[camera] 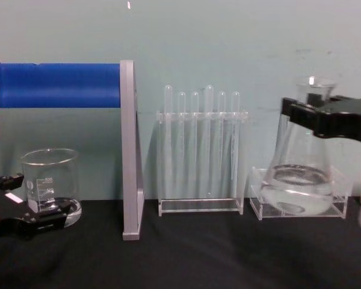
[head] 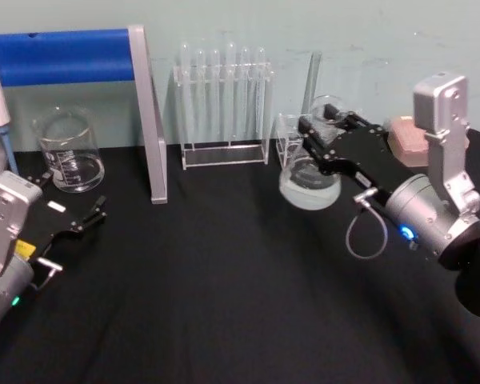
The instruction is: Grasp the erlenmeyer flask with one hand, shake it three times, then place it back.
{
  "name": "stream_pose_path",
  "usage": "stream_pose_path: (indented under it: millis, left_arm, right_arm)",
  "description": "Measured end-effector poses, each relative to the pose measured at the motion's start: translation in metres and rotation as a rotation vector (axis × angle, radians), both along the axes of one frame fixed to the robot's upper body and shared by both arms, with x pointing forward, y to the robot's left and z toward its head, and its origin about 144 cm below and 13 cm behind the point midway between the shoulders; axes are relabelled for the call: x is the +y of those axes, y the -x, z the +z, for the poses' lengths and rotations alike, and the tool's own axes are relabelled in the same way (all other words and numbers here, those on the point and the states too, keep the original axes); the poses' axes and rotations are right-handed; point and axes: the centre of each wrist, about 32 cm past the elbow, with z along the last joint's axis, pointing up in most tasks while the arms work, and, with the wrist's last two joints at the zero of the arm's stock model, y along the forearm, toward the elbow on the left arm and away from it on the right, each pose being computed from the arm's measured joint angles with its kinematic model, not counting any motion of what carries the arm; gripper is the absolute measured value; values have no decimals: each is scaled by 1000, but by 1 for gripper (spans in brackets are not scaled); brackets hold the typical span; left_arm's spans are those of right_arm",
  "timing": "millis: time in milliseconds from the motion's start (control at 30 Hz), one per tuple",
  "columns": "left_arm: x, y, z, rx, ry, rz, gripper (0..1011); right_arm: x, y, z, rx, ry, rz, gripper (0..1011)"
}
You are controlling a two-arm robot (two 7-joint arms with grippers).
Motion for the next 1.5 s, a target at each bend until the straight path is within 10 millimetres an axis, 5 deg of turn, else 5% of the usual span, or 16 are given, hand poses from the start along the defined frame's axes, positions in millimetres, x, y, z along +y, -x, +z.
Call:
stream_pose_path:
  millis: [500,1500]
  left_arm:
    - [0,0,0,0,0,0,1001]
    - [0,0,0,0,0,0,1001]
  right_arm:
    - [-13,0,-2,4,-13,-64,450]
    - [36,5,-1,7,8,170,450]
